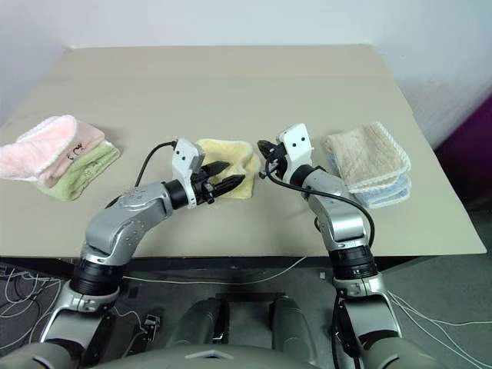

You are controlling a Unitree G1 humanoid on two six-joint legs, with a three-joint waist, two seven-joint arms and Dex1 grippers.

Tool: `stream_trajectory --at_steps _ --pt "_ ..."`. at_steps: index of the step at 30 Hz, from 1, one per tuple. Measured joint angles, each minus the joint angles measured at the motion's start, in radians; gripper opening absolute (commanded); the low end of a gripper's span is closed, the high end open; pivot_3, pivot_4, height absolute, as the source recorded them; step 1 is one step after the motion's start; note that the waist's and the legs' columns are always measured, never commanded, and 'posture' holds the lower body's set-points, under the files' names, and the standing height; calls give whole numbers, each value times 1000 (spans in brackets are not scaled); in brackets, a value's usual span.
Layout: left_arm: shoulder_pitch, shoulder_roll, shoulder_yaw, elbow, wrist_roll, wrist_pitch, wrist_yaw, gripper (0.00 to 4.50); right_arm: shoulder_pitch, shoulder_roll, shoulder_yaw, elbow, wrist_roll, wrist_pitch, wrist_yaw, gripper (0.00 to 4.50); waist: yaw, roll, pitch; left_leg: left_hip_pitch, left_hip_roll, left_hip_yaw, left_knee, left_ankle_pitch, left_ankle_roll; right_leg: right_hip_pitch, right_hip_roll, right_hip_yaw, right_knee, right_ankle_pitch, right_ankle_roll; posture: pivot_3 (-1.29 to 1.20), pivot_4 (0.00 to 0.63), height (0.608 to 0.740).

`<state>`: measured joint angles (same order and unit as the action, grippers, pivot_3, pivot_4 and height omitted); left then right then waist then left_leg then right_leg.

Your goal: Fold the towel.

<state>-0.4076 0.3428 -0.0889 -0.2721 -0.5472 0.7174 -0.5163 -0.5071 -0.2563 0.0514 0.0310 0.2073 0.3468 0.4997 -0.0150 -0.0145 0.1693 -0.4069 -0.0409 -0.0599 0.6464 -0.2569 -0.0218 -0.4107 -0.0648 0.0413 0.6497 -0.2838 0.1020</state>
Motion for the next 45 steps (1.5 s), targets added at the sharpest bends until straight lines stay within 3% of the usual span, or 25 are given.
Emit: stream_trajectory --at_steps 1,2,7,8,11,21,26,32,36,39,42,45 --pt "9 -3 23 -15 -26 11 0 4442 -5 -1 0 3 -1 -4 1 0 0 0 0 0 0 0 0 0 0 0 0 0 0 0 0 0 150 740" --pt "13 -9 50 -23 -49 21 4 4477 -10 -1 0 4 -2 -6 3 0 0 0 0 0 0 0 0 0 0 0 0 0 0 0 0 0 150 740" --pt "2 -40 225 -17 -117 19 93 4477 -53 -10 0 18 -6 -10 23 0 1 0 0 0 0 0 0 0 0 0 0 0 0 0 0 0 150 740" --pt "-7 -38 246 -9 -113 10 108 4298 -61 -12 -1 18 -5 -10 29 0 1 0 0 0 0 0 0 0 0 0 0 0 0 0 0 0 150 740" --pt "-38 8 246 41 -35 -40 126 3571 -102 -9 7 24 11 -2 79 0 1 0 0 0 0 0 1 0 0 0 1 0 0 0 0 0 150 740" --pt "-48 39 60 222 193 -218 45 46 -161 83 132 191 -6 18 166 0 1 0 0 0 0 0 0 0 0 0 0 0 0 0 0 0 150 740" --pt "10 51 -19 305 286 -264 4 18 -117 99 167 319 -57 18 136 0 -1 0 0 0 0 0 0 0 0 -1 0 0 0 0 0 0 150 740" --pt "33 52 -32 311 334 -325 -11 18 -85 100 172 302 -76 -16 129 0 -1 1 -2 2 0 0 0 0 0 2 0 0 0 0 0 0 150 740" --pt "47 -25 79 303 228 -304 -2 18 -43 94 145 228 -52 -25 136 0 1 0 -1 -1 0 0 1 0 0 -1 -1 0 1 0 0 0 150 740" --pt "42 -16 179 270 162 -292 17 18 -27 56 109 126 -9 17 153 0 0 0 -1 -2 0 0 1 0 0 -3 -1 0 1 0 0 0 150 740" --pt "41 89 250 259 170 -299 23 0 -24 -3 27 15 69 121 167 581 -2 0 -1 -1 0 0 0 0 0 -2 0 0 1 0 0 0 150 740" --pt "66 171 272 258 214 -335 11 0 -24 -25 -54 -26 165 263 164 1545 0 0 -1 -1 0 0 0 0 0 -2 -1 0 0 0 0 0 150 740"
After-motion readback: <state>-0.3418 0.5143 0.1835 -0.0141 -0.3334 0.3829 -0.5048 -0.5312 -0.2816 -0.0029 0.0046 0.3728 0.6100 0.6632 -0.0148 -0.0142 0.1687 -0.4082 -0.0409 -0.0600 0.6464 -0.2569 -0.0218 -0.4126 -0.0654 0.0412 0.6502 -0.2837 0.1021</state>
